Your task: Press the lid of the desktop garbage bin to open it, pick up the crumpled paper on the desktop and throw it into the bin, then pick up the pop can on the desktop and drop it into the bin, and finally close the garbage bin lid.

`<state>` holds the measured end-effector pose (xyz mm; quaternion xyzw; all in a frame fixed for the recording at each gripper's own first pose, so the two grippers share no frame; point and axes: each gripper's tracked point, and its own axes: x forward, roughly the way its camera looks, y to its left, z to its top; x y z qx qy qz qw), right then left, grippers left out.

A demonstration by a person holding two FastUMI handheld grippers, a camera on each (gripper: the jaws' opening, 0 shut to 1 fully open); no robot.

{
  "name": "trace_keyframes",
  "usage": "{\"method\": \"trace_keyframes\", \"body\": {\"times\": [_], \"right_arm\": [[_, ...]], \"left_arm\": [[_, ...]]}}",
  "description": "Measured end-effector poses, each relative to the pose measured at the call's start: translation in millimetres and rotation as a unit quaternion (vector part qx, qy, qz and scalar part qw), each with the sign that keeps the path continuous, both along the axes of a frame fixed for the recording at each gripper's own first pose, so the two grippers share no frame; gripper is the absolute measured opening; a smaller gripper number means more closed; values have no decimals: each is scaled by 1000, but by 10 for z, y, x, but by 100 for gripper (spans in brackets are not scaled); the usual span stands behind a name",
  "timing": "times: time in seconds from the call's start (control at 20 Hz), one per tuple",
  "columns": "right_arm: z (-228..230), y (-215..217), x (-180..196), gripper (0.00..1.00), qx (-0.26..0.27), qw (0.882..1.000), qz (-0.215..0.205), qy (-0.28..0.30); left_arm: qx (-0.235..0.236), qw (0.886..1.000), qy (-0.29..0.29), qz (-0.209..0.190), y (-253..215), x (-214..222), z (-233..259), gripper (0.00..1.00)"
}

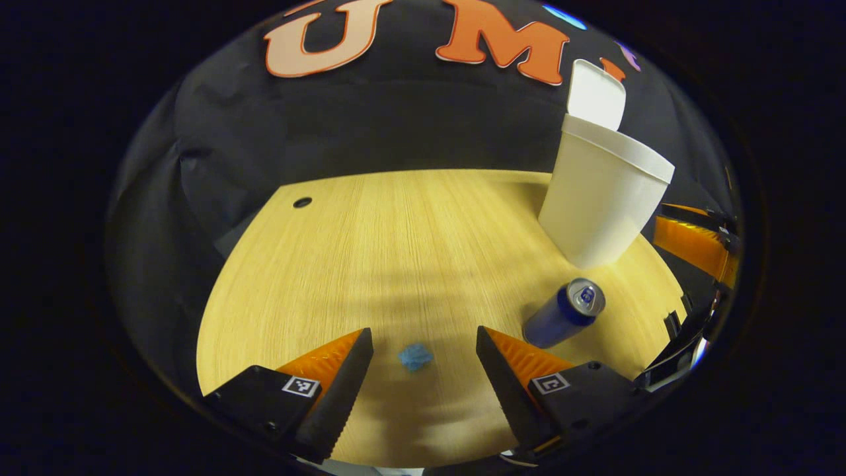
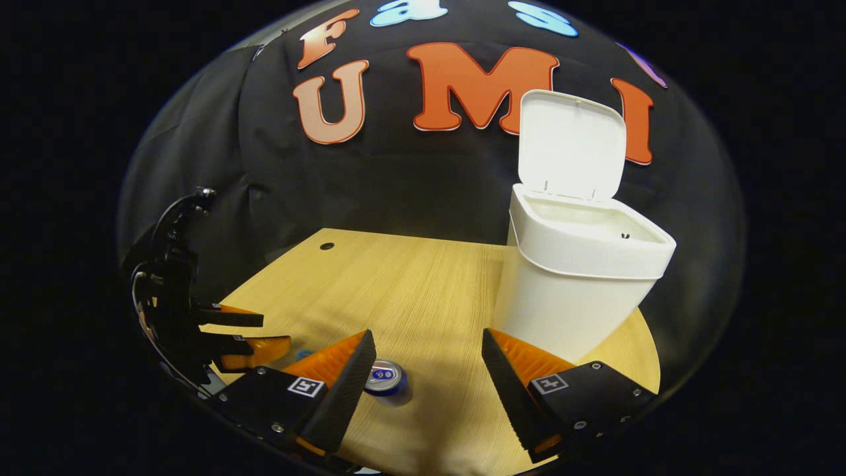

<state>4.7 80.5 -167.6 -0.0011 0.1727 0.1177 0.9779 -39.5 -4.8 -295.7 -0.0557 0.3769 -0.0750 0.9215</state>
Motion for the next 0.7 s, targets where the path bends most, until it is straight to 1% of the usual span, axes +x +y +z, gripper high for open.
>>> {"method": "trace_keyframes", "body": {"times": [0.1, 0.15, 0.2, 0.25, 0.45, 0.6, 0.7], "right_arm": [[-93, 24, -20, 97, -1, 1000, 1, 11], [-146, 42, -35, 98, -2, 1000, 3, 18], [-179, 55, -45, 98, -3, 1000, 3, 24], [-218, 63, -52, 98, -3, 1000, 5, 29], [-330, 104, -71, 98, -5, 999, 9, 46], [-392, 125, -81, 98, -5, 998, 8, 57], [-433, 132, -93, 98, -6, 998, 7, 65]], "left_arm": [[-4, 1000, 25, 1, 31, -66, -182, 100], [-4, 999, 38, -1, 68, -115, -266, 98], [-5, 999, 49, -3, 93, -146, -324, 100], [-3, 998, 57, -4, 100, -160, -394, 100], [-9, 997, 80, -3, 84, -119, -588, 98], [-13, 995, 103, -3, 45, -30, -680, 98], [-5, 994, 111, -9, 42, 59, -666, 99]]}}
